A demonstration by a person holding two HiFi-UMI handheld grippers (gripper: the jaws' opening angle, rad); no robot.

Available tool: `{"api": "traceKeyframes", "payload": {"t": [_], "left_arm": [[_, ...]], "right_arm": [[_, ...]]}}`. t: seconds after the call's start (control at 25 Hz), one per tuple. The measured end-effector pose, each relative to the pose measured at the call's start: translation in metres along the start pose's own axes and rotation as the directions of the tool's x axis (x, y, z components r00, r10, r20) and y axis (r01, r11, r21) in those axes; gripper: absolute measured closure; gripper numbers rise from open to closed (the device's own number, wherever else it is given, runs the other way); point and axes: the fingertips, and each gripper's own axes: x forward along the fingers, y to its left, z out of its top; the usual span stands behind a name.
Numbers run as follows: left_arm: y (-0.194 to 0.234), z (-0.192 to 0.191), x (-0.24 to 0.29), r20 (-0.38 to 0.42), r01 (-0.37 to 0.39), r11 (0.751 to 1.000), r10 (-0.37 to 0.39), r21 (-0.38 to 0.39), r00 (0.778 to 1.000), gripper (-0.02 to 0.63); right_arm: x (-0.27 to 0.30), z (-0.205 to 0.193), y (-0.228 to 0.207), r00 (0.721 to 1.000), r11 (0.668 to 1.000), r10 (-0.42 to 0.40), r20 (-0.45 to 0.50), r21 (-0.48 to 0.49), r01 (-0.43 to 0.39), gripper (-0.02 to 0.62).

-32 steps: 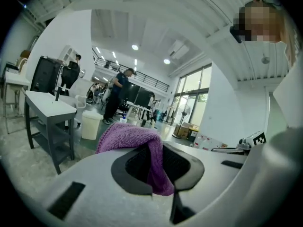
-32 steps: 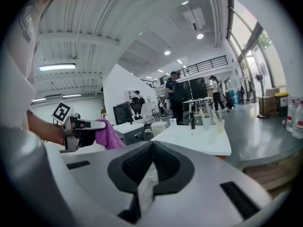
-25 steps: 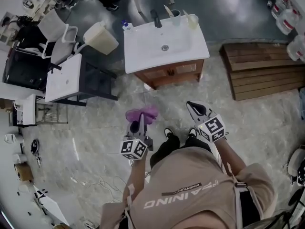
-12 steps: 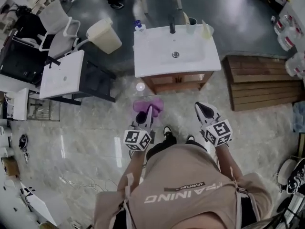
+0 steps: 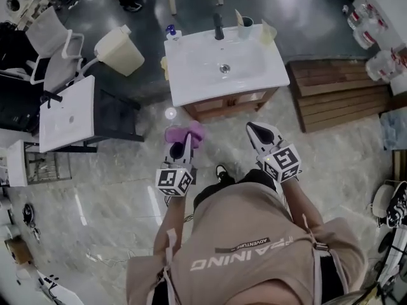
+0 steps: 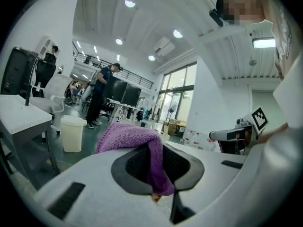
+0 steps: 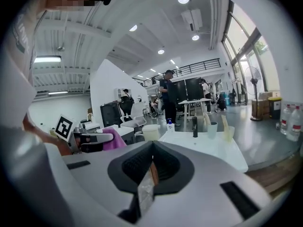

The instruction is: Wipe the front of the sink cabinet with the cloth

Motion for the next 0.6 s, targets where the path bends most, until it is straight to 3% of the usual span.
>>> {"api": "traceKeyframes", "payload": {"t": [0.32, 0.6], "left_arm": [[0.002, -0.019, 0.028, -0.055, -0.023, 1.0, 0.023, 0.005, 0.998, 0.568], [0.0, -0.05, 0.072, -0.072, -0.139, 0.99, 0.139, 0.01, 0.988, 0.568]], "right_arm": [[-0.006, -0.029, -0.019, 0.998, 1.0, 0.008, -0.057, 0.019, -0.007, 0.584], [0.003, -0.077, -0.084, 0.99, 0.999, 0.032, -0.138, -0.022, -0.035, 0.584]]}}
